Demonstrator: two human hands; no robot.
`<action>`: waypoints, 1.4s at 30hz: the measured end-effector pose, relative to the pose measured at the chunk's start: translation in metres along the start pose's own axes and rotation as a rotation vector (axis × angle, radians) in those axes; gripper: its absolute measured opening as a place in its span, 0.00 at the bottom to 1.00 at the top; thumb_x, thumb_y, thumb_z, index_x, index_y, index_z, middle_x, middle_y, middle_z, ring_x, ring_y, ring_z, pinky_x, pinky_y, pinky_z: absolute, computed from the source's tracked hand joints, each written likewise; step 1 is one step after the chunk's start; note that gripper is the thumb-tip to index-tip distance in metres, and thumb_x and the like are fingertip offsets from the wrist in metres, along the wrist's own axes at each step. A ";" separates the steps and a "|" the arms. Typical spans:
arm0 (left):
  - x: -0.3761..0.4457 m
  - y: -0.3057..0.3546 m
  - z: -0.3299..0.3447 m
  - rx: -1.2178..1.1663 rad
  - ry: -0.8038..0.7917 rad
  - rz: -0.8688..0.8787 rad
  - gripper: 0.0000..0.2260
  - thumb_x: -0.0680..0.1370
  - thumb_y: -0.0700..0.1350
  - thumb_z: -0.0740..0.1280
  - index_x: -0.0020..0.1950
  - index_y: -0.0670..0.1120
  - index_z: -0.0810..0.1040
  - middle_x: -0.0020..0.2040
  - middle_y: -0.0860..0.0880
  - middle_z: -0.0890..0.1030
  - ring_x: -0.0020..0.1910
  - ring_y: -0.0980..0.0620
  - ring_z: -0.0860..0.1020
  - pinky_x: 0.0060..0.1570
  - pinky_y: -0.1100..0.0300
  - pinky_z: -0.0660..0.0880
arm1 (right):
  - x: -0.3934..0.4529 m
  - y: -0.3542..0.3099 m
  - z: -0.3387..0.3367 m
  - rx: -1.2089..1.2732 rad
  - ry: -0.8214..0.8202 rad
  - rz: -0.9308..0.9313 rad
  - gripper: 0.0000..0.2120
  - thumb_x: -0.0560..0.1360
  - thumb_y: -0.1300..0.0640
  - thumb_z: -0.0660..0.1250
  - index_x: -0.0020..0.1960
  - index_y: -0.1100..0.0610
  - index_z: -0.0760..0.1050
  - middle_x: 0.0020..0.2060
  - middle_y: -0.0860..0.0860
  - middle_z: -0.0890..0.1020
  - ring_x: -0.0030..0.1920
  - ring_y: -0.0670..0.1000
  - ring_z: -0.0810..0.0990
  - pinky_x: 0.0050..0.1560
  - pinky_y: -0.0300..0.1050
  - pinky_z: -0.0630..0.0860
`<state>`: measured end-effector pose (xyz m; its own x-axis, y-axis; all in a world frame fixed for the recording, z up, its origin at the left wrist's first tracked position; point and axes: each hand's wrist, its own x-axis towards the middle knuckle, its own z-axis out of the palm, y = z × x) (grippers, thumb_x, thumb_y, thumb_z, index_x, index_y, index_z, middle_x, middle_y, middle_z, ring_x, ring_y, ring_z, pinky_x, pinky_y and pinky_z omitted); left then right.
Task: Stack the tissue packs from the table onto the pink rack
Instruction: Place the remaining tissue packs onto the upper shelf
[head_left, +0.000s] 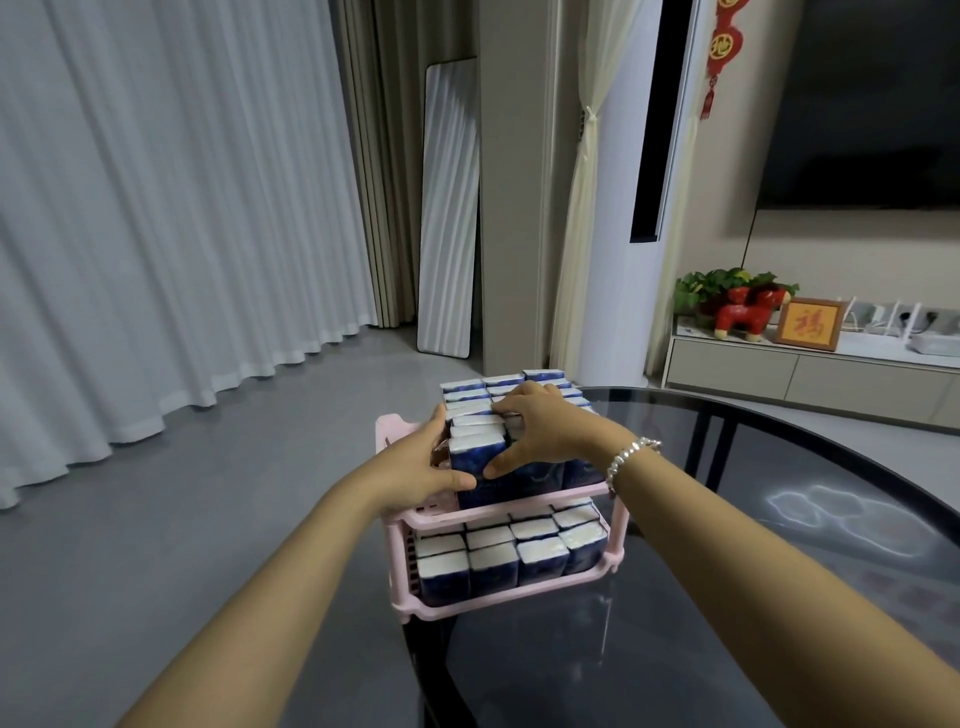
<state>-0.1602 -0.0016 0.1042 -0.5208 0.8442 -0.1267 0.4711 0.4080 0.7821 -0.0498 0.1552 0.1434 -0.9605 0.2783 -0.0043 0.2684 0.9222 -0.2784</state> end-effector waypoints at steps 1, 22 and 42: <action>0.000 0.000 0.001 0.045 0.008 -0.020 0.51 0.70 0.48 0.74 0.77 0.55 0.38 0.73 0.57 0.64 0.69 0.54 0.68 0.71 0.53 0.64 | -0.001 -0.001 0.002 -0.017 0.018 -0.008 0.42 0.66 0.42 0.74 0.73 0.53 0.60 0.68 0.52 0.63 0.68 0.55 0.58 0.69 0.51 0.61; -0.007 0.022 0.013 0.373 -0.051 0.014 0.39 0.80 0.54 0.60 0.76 0.53 0.31 0.74 0.56 0.28 0.76 0.52 0.56 0.72 0.58 0.55 | -0.023 0.006 0.014 -0.312 0.058 -0.183 0.31 0.78 0.44 0.57 0.77 0.51 0.50 0.76 0.46 0.54 0.72 0.52 0.56 0.70 0.49 0.53; -0.071 0.058 0.144 0.216 0.559 0.453 0.11 0.75 0.43 0.62 0.52 0.50 0.82 0.51 0.54 0.78 0.55 0.54 0.73 0.57 0.63 0.58 | -0.175 0.062 0.059 0.170 0.514 0.020 0.13 0.77 0.53 0.63 0.61 0.50 0.76 0.49 0.43 0.77 0.51 0.46 0.69 0.49 0.35 0.65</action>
<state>0.0064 0.0126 0.0708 -0.4993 0.6670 0.5530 0.8247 0.1702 0.5393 0.1306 0.1475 0.0702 -0.7841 0.4306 0.4471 0.2300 0.8706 -0.4350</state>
